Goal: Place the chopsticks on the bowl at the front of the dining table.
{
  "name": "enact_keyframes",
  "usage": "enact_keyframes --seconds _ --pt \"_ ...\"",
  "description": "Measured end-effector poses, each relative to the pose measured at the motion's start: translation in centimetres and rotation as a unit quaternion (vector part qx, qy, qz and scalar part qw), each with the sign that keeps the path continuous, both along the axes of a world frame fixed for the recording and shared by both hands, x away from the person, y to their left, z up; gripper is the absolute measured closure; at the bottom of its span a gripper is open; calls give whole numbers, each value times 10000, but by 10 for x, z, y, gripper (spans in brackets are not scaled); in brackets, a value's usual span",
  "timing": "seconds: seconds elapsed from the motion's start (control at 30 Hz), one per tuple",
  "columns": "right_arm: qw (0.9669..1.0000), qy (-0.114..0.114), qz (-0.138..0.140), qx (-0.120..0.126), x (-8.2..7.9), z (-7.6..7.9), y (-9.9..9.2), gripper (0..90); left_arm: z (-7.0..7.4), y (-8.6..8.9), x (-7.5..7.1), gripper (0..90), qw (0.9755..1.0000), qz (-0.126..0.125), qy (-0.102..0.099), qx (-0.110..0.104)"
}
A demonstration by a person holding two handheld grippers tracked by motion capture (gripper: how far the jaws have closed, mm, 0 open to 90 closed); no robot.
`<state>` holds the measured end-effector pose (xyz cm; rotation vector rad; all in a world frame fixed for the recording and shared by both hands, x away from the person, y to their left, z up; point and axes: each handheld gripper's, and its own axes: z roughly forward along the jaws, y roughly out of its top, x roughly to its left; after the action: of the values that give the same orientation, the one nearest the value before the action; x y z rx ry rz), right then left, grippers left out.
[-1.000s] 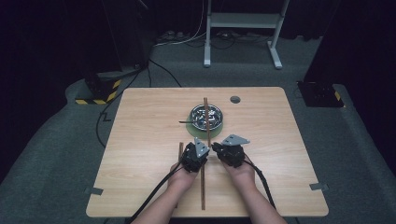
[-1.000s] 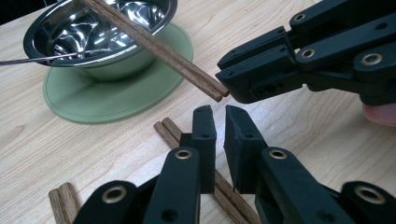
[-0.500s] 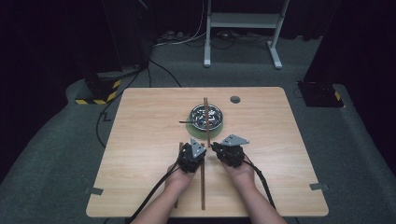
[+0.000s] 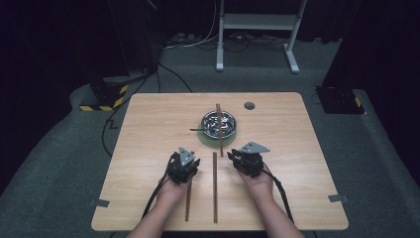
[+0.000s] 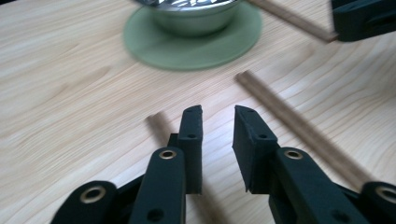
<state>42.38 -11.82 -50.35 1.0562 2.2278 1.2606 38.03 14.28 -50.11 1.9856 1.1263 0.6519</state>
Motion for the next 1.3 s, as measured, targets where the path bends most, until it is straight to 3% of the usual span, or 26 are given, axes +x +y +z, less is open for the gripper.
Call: enact_keyframes --seconds 0.13,0.23,0.3,0.4,0.5,0.6,0.63,0.7,0.8,0.87,1.03,1.2,1.3 --pt "9999 52 -110 13 2 -1 -2 697 -2 19 -4 666 9999 146 -16 53" --pt "9998 92 -154 -1 4 -2 -3 680 -5 37 -8 611 9996 286 48 -26" --pt "9998 136 -163 32 5 -3 -4 653 -8 53 -10 556 9991 419 39 75" --pt "9997 163 -196 66 6 -4 -5 611 -14 79 -12 481 9977 640 236 -57" --pt "9994 206 -271 56 8 -5 -7 569 -19 100 -17 404 9965 706 447 -30" --pt "9993 188 -305 86 9 -6 -9 523 -23 115 -24 342 9956 783 501 72" --pt "9991 237 -349 84 10 -7 -10 509 -24 118 -27 333 9953 827 469 192" --pt "9984 415 -376 36 14 -9 -13 488 -26 124 -32 284 9954 849 352 254" --pt "9965 675 -491 -78 19 -9 -22 478 -28 131 -31 204 9939 913 601 -154" --pt "9953 804 -526 -128 15 -10 -32 477 -28 131 -31 204 9937 941 591 -127" --pt "9926 785 -754 -544 -5 -15 -69 451 -28 131 -31 206 9936 957 590 -131" --pt "9913 679 -986 -549 -23 -19 -105 423 -28 131 -31 207 9935 966 587 -134" --pt "9901 644 -1033 -696 -32 -19 -119 413 -28 131 -31 209 9935 962 591 -139"
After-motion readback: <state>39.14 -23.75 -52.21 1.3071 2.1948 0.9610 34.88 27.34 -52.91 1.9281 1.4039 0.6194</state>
